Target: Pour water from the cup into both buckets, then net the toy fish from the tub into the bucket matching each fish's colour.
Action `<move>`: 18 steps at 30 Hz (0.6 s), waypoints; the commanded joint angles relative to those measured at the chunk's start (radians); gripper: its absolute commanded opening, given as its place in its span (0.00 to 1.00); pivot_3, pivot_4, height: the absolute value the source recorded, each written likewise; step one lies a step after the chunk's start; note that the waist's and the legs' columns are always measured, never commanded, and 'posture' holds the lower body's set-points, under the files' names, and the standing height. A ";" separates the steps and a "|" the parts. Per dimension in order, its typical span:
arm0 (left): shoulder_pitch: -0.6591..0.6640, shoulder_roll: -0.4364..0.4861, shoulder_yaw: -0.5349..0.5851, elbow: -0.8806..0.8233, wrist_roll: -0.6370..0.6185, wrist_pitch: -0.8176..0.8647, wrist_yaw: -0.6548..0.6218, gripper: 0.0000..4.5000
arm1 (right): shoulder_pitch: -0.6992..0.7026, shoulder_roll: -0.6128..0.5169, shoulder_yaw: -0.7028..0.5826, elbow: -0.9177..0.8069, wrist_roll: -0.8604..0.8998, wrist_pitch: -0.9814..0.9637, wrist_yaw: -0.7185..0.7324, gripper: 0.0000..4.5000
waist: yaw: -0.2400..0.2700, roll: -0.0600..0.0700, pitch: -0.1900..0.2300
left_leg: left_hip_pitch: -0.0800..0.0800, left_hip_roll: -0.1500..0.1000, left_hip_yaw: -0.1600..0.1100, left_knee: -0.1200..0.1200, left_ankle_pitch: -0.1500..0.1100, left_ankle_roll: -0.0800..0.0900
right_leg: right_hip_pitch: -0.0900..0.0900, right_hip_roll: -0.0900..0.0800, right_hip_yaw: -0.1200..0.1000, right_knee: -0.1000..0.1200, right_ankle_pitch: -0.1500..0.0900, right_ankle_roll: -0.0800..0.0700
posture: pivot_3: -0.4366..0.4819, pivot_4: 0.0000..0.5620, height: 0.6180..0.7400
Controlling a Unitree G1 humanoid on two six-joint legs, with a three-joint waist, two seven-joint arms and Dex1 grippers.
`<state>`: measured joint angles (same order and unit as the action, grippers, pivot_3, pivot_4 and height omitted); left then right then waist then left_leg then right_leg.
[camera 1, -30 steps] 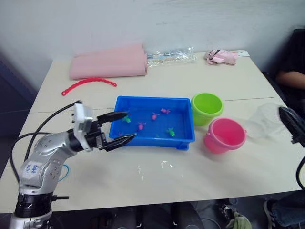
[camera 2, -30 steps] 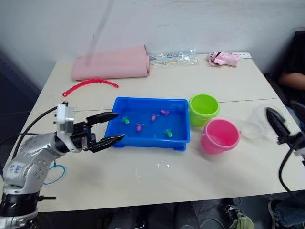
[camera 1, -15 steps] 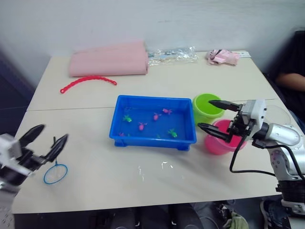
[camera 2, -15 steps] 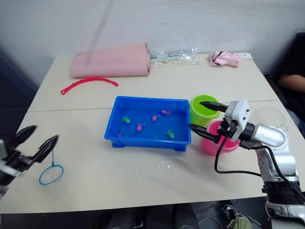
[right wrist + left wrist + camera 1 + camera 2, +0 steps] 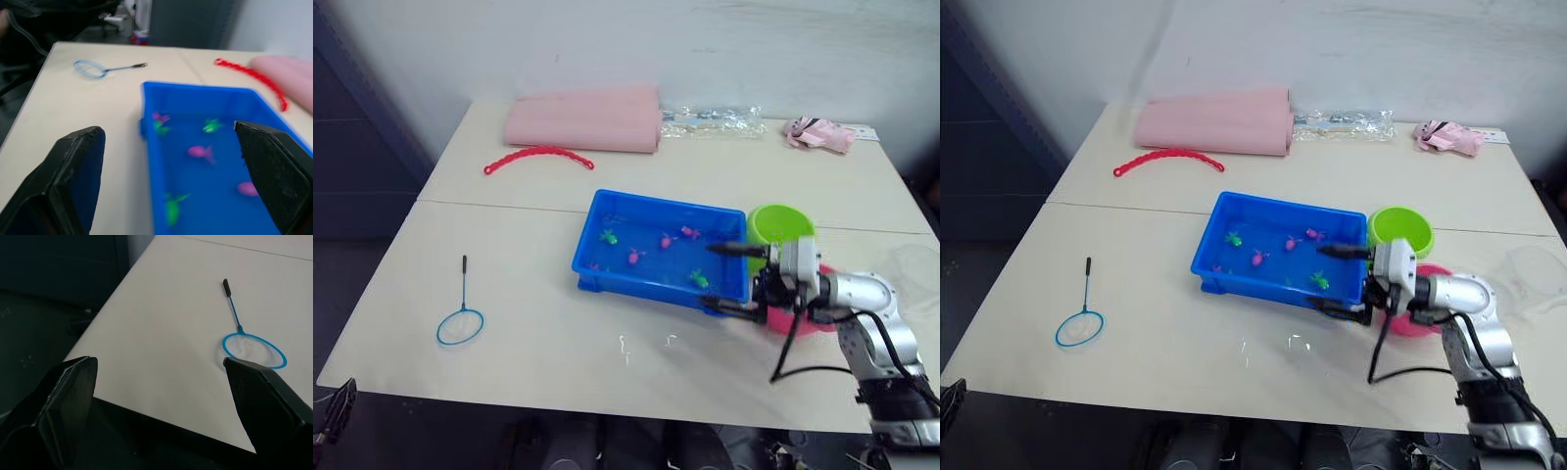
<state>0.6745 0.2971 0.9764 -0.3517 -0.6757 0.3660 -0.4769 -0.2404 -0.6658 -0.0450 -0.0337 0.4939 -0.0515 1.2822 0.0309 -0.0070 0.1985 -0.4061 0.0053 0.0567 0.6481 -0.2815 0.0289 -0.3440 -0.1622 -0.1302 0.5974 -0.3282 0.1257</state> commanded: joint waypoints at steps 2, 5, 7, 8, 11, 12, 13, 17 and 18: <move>-0.065 0.092 -0.052 -0.084 -0.033 0.095 0.073 1.00 | 0.046 -0.024 -0.059 -0.079 0.021 -0.031 -0.003 0.99 | -0.004 0.000 0.000 | 0.000 0.001 0.002 -0.001 0.000 0.000 | 0.002 0.001 0.001 0.000 0.000 0.000 | 0.48 0.27 1.00; -0.156 0.185 -0.102 -0.091 -0.020 0.238 0.189 1.00 | 0.080 -0.030 -0.079 -0.115 0.035 -0.018 -0.012 0.99 | -0.005 0.001 0.000 | 0.000 0.005 0.004 -0.001 0.001 -0.005 | 0.001 0.007 0.001 0.001 0.000 -0.001 | 0.48 0.27 1.00; -0.239 0.251 -0.149 -0.093 -0.043 0.352 0.246 1.00 | 0.108 -0.043 -0.089 -0.141 0.049 -0.003 -0.002 0.99 | -0.006 0.001 0.000 | 0.001 0.007 0.007 -0.001 0.002 -0.008 | 0.000 0.013 0.000 0.002 0.000 -0.001 | 0.48 0.27 1.00; -0.281 0.288 -0.183 -0.087 -0.033 0.396 0.264 1.00 | 0.120 -0.050 -0.094 -0.152 0.053 0.001 0.002 0.99 | -0.006 0.001 0.000 | 0.001 0.007 0.008 -0.001 0.003 -0.007 | 0.000 0.015 0.000 0.003 0.000 -0.001 | 0.48 0.27 1.00; -0.443 0.360 -0.263 -0.007 0.013 0.539 0.364 1.00 | 0.150 -0.069 -0.112 -0.185 0.071 0.025 0.002 0.99 | -0.006 0.001 0.000 | 0.001 0.008 0.010 0.000 0.005 -0.004 | -0.002 0.015 0.001 0.006 0.000 -0.002 | 0.48 0.27 1.00; -0.501 0.375 -0.290 0.030 0.025 0.577 0.387 1.00 | 0.160 -0.077 -0.118 -0.198 0.078 0.035 0.002 0.99 | -0.007 0.001 0.000 | 0.001 0.008 0.011 0.000 0.005 -0.004 | -0.002 0.015 0.002 0.007 0.000 -0.002 | 0.48 0.27 1.00; -0.548 0.387 -0.321 0.065 0.036 0.593 0.385 1.00 | 0.169 -0.083 -0.124 -0.209 0.085 0.044 0.003 0.99 | -0.009 0.001 0.000 | 0.002 0.007 0.012 0.000 0.005 -0.004 | -0.003 0.015 0.002 0.007 0.000 -0.002 | 0.48 0.27 1.00; -0.732 0.394 -0.461 0.235 0.098 0.648 0.394 1.00 | 0.187 -0.096 -0.137 -0.233 0.090 0.053 -0.004 0.99 | -0.006 0.001 0.000 | 0.002 0.008 0.015 0.000 0.005 -0.005 | -0.006 0.017 0.005 0.013 0.000 -0.002 | 0.48 0.27 1.00; -0.759 0.391 -0.477 0.267 0.112 0.651 0.393 1.00 | 0.188 -0.095 -0.140 -0.236 0.088 0.054 -0.007 0.99 | -0.006 0.001 0.000 | 0.001 0.008 0.016 -0.001 0.006 -0.006 | -0.008 0.017 0.007 0.015 0.000 -0.002 | 0.48 0.27 1.00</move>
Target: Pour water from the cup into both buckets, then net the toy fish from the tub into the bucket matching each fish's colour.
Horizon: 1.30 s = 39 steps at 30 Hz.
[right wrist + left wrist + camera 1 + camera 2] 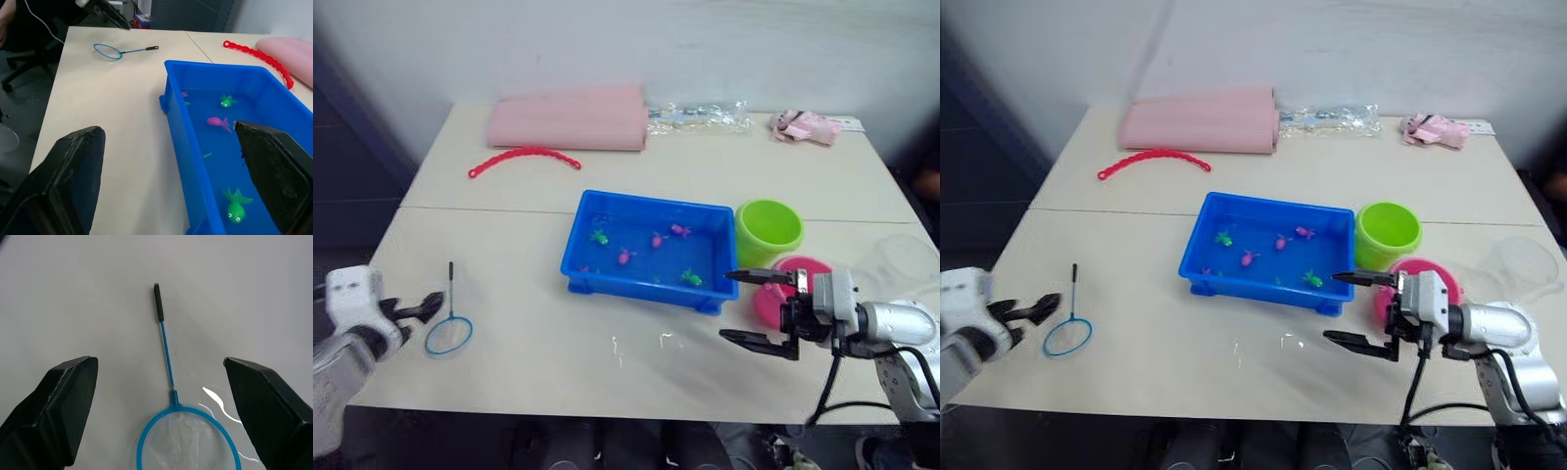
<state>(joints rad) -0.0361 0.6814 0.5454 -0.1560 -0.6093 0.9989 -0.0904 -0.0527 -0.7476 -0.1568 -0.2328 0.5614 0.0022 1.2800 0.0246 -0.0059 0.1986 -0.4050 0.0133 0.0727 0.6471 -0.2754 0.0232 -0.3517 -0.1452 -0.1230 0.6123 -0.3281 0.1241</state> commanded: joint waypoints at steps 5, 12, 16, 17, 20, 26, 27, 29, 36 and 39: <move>-0.129 -0.012 -0.150 0.218 0.110 0.026 -0.021 1.00 | -0.005 -0.005 -0.029 -0.043 0.005 -0.012 -0.024 0.99 | -0.001 -0.002 0.000 | 0.000 0.000 0.008 -0.001 0.000 0.000 | -0.006 0.000 0.007 0.004 0.000 0.000 | 0.48 0.27 1.00; -0.161 -0.033 -0.201 0.334 0.171 0.000 -0.082 0.70 | -0.002 -0.002 -0.031 -0.049 -0.005 -0.022 -0.050 1.00 | 0.002 0.001 -0.001 | 0.005 0.000 0.012 0.000 0.000 -0.005 | -0.008 -0.002 0.013 0.008 0.000 0.000 | 0.48 0.27 1.00; -0.173 -0.040 -0.202 0.371 0.198 -0.036 -0.113 0.33 | -0.006 -0.004 -0.032 -0.048 -0.012 -0.023 -0.062 1.00 | 0.005 0.005 -0.004 | 0.008 0.000 0.017 -0.002 -0.001 -0.005 | -0.008 -0.004 0.018 0.009 0.000 0.000 | 0.48 0.27 1.00; -0.173 -0.037 -0.195 0.367 0.198 -0.044 -0.125 0.23 | -0.007 -0.007 -0.033 -0.047 -0.014 -0.025 -0.063 1.00 | 0.006 0.005 -0.004 | 0.008 0.000 0.017 -0.002 -0.001 -0.004 | -0.008 -0.004 0.018 0.009 0.000 0.000 | 0.48 0.27 1.00; -0.167 -0.020 -0.165 0.356 0.198 -0.096 -0.165 0.02 | -0.015 -0.011 -0.041 -0.048 -0.010 -0.019 -0.074 1.00 | 0.008 0.005 -0.004 | 0.008 0.000 0.017 -0.002 -0.001 -0.004 | -0.008 -0.005 0.019 0.008 0.000 0.000 | 0.48 0.27 1.00; -0.151 0.082 -0.073 0.234 0.123 -0.389 -0.497 0.02 | -0.049 -0.037 -0.041 -0.120 0.052 0.094 -0.118 1.00 | -0.001 -0.007 0.000 | 0.001 0.003 0.018 0.000 -0.002 -0.005 | -0.015 -0.006 0.019 0.008 0.000 -0.001 | 0.48 0.27 1.00; -0.147 0.114 -0.075 0.212 0.117 -0.485 -0.613 0.02 | -0.065 -0.050 -0.029 -0.145 0.070 0.138 -0.124 1.00 | -0.002 -0.009 0.000 | -0.002 0.004 0.018 0.000 -0.001 -0.007 | -0.020 -0.005 0.019 0.008 0.001 -0.002 | 0.48 0.27 1.00; -0.141 0.169 -0.089 0.179 0.109 -0.621 -0.792 0.02 | -0.095 -0.067 -0.011 -0.183 0.098 0.203 -0.135 1.00 | -0.004 -0.009 0.000 | -0.004 0.004 0.020 -0.001 -0.001 -0.007 | -0.022 -0.005 0.019 0.008 0.001 -0.002 | 0.48 0.27 1.00; -0.289 0.322 -0.378 0.087 0.212 -0.884 -1.181 0.02 | -0.304 -0.140 0.146 -0.289 0.100 0.536 -0.252 1.00 | -0.016 -0.004 0.002 | -0.004 0.005 0.024 -0.002 -0.001 -0.003 | -0.024 -0.005 0.021 0.007 0.001 -0.003 | 0.48 0.27 1.00; -0.411 0.285 -0.501 0.046 0.224 -0.841 -1.214 0.02 | -0.394 -0.113 0.213 -0.279 0.089 0.602 -0.275 1.00 | -0.013 -0.004 0.002 | -0.005 0.005 0.023 -0.001 -0.001 0.000 | -0.024 -0.004 0.021 0.007 0.001 -0.003 | 0.48 0.27 1.00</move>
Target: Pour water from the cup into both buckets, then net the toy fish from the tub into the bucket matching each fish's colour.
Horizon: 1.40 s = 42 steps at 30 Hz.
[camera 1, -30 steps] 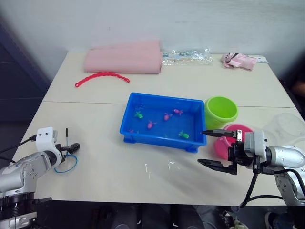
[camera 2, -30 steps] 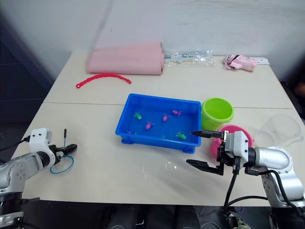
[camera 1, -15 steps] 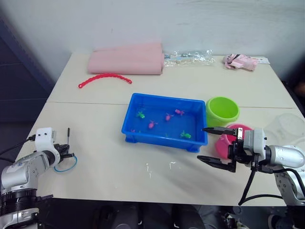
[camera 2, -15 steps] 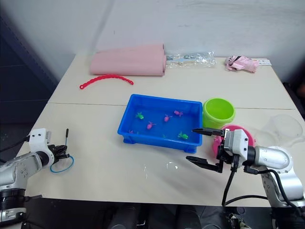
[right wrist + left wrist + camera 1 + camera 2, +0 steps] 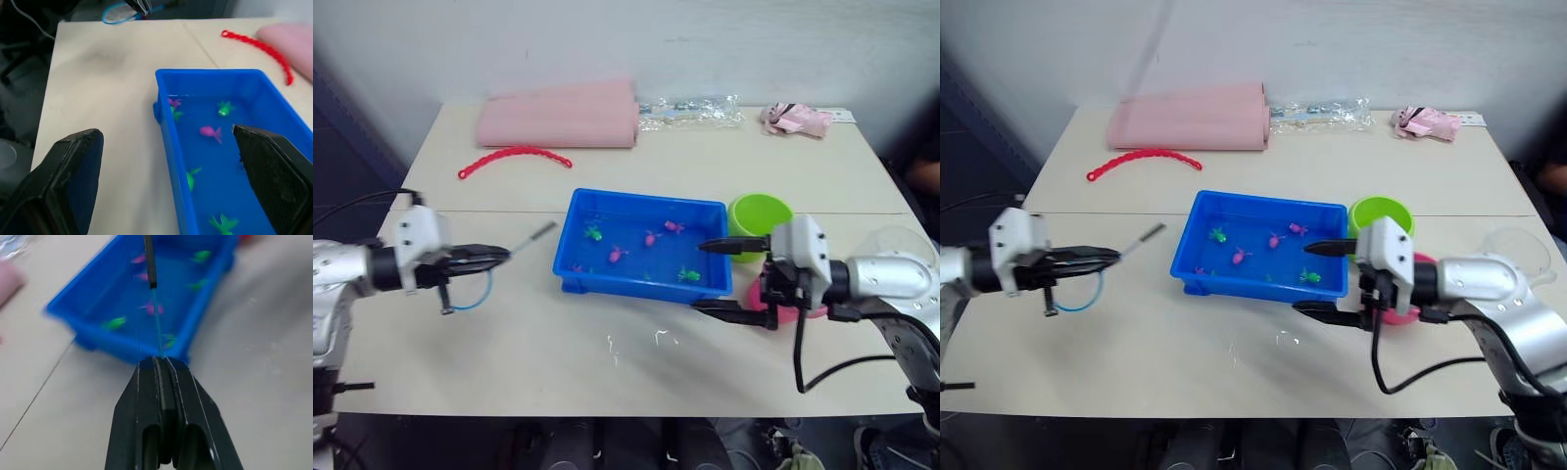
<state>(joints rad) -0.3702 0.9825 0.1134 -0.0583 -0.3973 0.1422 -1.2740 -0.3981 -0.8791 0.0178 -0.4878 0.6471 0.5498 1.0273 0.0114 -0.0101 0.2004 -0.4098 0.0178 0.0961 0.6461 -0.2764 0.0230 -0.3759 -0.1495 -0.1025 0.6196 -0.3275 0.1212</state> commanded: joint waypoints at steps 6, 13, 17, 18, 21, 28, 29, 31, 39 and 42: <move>-0.247 -0.159 -0.265 -0.015 0.104 0.005 -0.053 0.02 | -0.161 0.117 0.138 0.024 -0.060 0.125 -0.094 1.00 | -0.007 0.000 0.000 | -0.004 -0.002 0.002 0.004 0.001 0.005 | -0.001 0.005 -0.001 0.004 0.001 0.002 | 0.48 0.27 1.00; -0.354 -0.277 -0.346 0.031 0.152 0.020 -0.029 0.02 | -0.179 0.163 0.182 0.045 -0.110 0.126 -0.101 1.00 | -0.010 0.000 0.000 | -0.012 -0.003 0.000 0.011 0.001 0.008 | -0.004 0.005 -0.005 0.005 0.002 0.004 | 0.48 0.27 1.00; -0.380 -0.316 -0.364 0.047 0.179 0.007 -0.022 0.02 | -0.153 0.179 0.192 0.045 -0.121 0.119 -0.102 1.00 | -0.010 0.000 0.000 | -0.012 -0.002 0.000 0.014 0.001 0.008 | -0.004 0.005 -0.005 0.007 0.002 0.004 | 0.48 0.27 1.00; -0.379 -0.316 -0.363 0.051 0.182 0.004 -0.024 0.02 | -0.147 0.178 0.189 0.047 -0.122 0.116 -0.098 1.00 | -0.010 0.000 0.000 | -0.012 -0.002 -0.001 0.015 0.001 0.009 | -0.003 0.005 -0.005 0.007 0.002 0.005 | 0.48 0.27 1.00; -0.374 -0.315 -0.362 0.062 0.190 -0.004 -0.029 0.02 | -0.138 0.180 0.181 0.052 -0.121 0.108 -0.090 1.00 | -0.010 0.000 0.000 | -0.012 -0.002 -0.001 0.015 0.001 0.009 | -0.003 0.005 -0.005 0.008 0.002 0.005 | 0.48 0.27 1.00; -0.369 -0.328 -0.365 0.066 0.203 -0.008 -0.024 0.00 | -0.140 0.197 0.174 0.060 -0.115 0.095 -0.079 0.74 | -0.011 0.000 0.000 | -0.012 -0.002 -0.001 0.016 0.001 0.009 | -0.003 0.005 -0.005 0.008 0.002 0.005 | 0.48 0.27 1.00; -0.364 -0.329 -0.364 0.063 0.203 -0.008 -0.023 0.00 | -0.140 0.200 0.172 0.062 -0.116 0.093 -0.081 0.62 | -0.011 0.000 0.000 | -0.012 -0.002 -0.001 0.016 0.001 0.009 | -0.003 0.005 -0.005 0.008 0.002 0.005 | 0.48 0.27 1.00; -0.351 -0.330 -0.361 0.055 0.204 -0.009 -0.020 0.00 | -0.140 0.205 0.170 0.066 -0.117 0.089 -0.082 0.45 | -0.011 0.000 0.000 | -0.012 -0.002 -0.001 0.016 0.001 0.009 | -0.003 0.005 -0.005 0.008 0.002 0.005 | 0.48 0.27 1.00; -0.311 -0.323 -0.345 0.031 0.190 0.004 -0.022 0.00 | -0.141 0.220 0.169 0.085 -0.125 0.062 -0.063 0.01 | -0.011 0.000 0.000 | -0.012 -0.002 -0.001 0.016 0.001 0.009 | -0.003 0.005 -0.005 0.008 0.002 0.005 | 0.48 0.27 1.00; -0.285 -0.340 -0.280 -0.002 0.098 0.049 -0.011 0.22 | -0.139 0.220 0.165 0.090 -0.133 0.047 -0.056 0.00 | -0.011 0.000 0.000 | -0.012 -0.002 -0.001 0.016 0.001 0.009 | -0.003 0.005 -0.005 0.008 0.002 0.005 | 0.48 0.27 1.00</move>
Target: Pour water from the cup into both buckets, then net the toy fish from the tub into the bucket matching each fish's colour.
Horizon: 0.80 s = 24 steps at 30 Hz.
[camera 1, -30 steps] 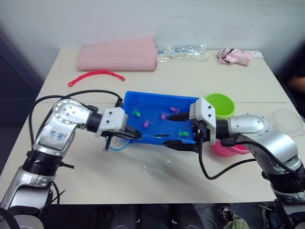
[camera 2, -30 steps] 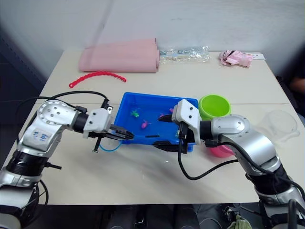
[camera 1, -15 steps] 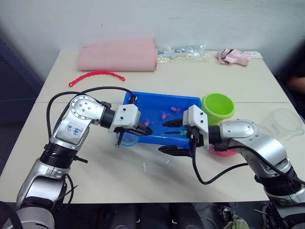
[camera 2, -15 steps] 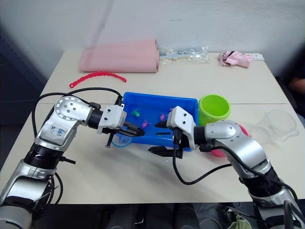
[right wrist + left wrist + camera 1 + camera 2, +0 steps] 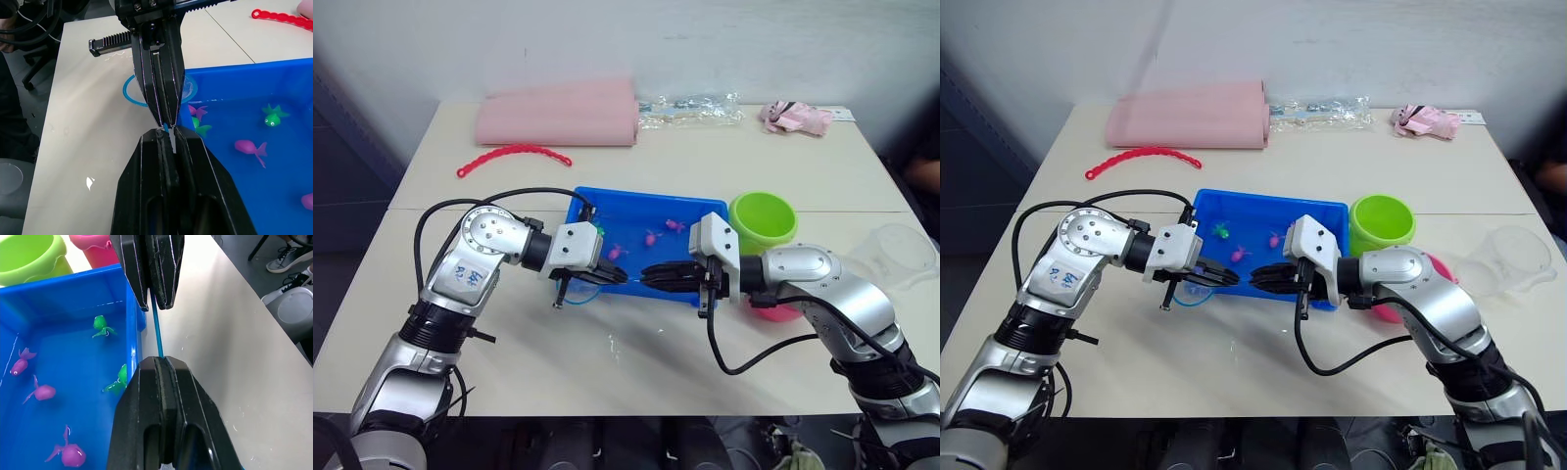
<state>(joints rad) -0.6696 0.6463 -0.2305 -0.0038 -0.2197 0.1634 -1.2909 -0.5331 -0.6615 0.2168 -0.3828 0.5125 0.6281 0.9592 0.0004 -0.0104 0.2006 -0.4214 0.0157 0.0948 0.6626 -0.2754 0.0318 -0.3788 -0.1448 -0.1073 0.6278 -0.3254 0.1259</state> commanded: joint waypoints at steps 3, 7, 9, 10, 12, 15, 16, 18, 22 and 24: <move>0.023 -0.011 0.203 -0.077 -0.214 0.059 0.035 0.49 | 0.003 -0.015 -0.062 -0.015 0.001 -0.041 0.014 0.00 | -0.001 0.000 0.000 | 0.000 0.000 0.000 0.000 0.000 0.000 | 0.000 0.000 0.000 0.000 0.000 0.000 | 0.48 0.27 1.00; 0.016 0.029 0.362 -0.081 -0.338 0.164 0.096 0.57 | 0.030 -0.060 -0.127 -0.031 0.014 -0.016 0.007 0.00 | -0.001 0.000 0.000 | 0.000 0.000 -0.002 0.001 0.000 0.000 | 0.001 0.000 -0.001 0.000 0.000 0.000 | 0.48 0.27 1.00; 0.032 0.080 0.422 -0.072 -0.357 0.205 0.111 0.68 | 0.063 -0.091 -0.187 -0.037 0.020 0.017 -0.025 0.00 | -0.001 0.000 0.000 | 0.000 0.000 -0.002 0.001 0.000 0.000 | 0.002 0.000 -0.001 0.000 0.000 0.000 | 0.48 0.27 1.00; 0.041 0.097 0.439 -0.072 -0.363 0.219 0.115 0.75 | 0.075 -0.101 -0.207 -0.040 0.021 0.027 -0.037 0.00 | -0.001 0.000 0.000 | 0.000 0.000 -0.002 0.001 0.000 0.000 | 0.002 0.000 -0.001 0.000 0.000 0.000 | 0.48 0.27 1.00; 0.072 0.124 0.464 -0.065 -0.355 0.212 0.119 0.95 | 0.096 -0.124 -0.242 -0.041 0.008 0.043 -0.064 0.00 | -0.001 0.000 0.000 | 0.000 0.000 -0.001 0.001 0.000 0.000 | 0.002 0.000 -0.001 0.000 0.000 0.000 | 0.48 0.27 1.00; 0.145 0.145 0.494 -0.062 -0.350 0.206 0.115 0.99 | 0.129 -0.157 -0.293 -0.031 -0.014 0.089 -0.122 0.00 | 0.000 0.000 0.000 | 0.001 0.000 -0.001 0.001 0.000 0.000 | 0.002 0.000 -0.001 0.000 0.000 0.000 | 0.48 0.27 1.00; 0.172 0.142 0.497 -0.064 -0.342 0.194 0.119 0.99 | 0.142 -0.173 -0.303 -0.023 -0.025 0.099 -0.130 0.00 | 0.000 0.000 0.000 | 0.001 0.000 -0.001 0.001 0.000 0.000 | 0.002 0.000 0.000 0.000 0.000 0.001 | 0.48 0.27 1.00; 0.225 0.136 0.488 -0.075 -0.324 0.174 0.126 0.99 | 0.169 -0.200 -0.314 -0.013 -0.038 0.130 -0.150 0.00 | 0.001 0.000 0.000 | 0.001 0.000 -0.001 0.000 0.000 0.000 | 0.002 -0.001 0.000 0.000 0.000 0.001 | 0.48 0.27 1.00; 0.274 0.123 0.454 -0.104 -0.316 0.172 0.140 0.99 | 0.186 -0.225 -0.312 -0.011 -0.042 0.207 -0.183 0.00 | 0.000 0.000 0.000 | 0.001 0.000 -0.001 0.000 0.000 0.000 | 0.002 -0.001 0.000 0.000 0.000 0.001 | 0.48 0.27 1.00; 0.274 0.116 0.438 -0.114 -0.316 0.180 0.151 0.99 | 0.187 -0.226 -0.312 -0.006 -0.044 0.241 -0.204 0.00 | 0.000 0.000 0.000 | 0.001 0.000 -0.001 0.001 0.000 0.000 | 0.002 -0.001 0.000 0.000 0.000 0.000 | 0.48 0.27 1.00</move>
<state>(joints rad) -0.3908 0.7622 0.2112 -0.0726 -0.5313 0.3473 -1.1510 -0.3428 -0.8746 -0.0704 -0.3788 0.4708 0.8426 0.7753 0.0004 -0.0105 0.2006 -0.4207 0.0158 0.0939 0.6631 -0.2755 0.0319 -0.3772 -0.1456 -0.1073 0.6281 -0.3250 0.1264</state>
